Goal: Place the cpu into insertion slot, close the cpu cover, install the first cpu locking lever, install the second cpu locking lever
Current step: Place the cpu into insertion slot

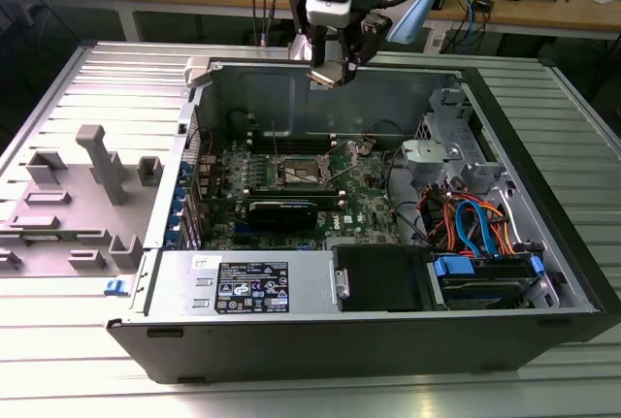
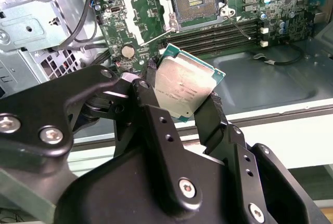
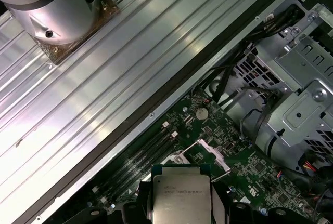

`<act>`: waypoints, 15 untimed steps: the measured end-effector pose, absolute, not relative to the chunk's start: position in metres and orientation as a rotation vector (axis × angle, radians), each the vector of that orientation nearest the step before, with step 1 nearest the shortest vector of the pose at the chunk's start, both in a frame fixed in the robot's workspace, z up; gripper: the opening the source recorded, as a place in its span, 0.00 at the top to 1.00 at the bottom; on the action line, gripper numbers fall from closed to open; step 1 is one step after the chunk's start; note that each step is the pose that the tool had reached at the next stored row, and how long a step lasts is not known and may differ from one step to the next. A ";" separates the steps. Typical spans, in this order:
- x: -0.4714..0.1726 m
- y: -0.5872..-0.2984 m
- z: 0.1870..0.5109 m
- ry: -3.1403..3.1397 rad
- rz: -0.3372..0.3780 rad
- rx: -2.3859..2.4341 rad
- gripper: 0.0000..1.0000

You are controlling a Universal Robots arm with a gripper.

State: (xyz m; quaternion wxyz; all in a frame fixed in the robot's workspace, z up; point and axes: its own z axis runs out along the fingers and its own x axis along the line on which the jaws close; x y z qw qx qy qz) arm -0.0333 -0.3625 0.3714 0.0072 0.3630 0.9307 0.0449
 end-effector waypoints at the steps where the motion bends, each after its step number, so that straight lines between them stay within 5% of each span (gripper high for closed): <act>1: -0.033 -0.363 0.371 2.911 0.140 1.135 0.46; 15: -0.033 -0.363 0.368 2.816 0.138 1.338 0.46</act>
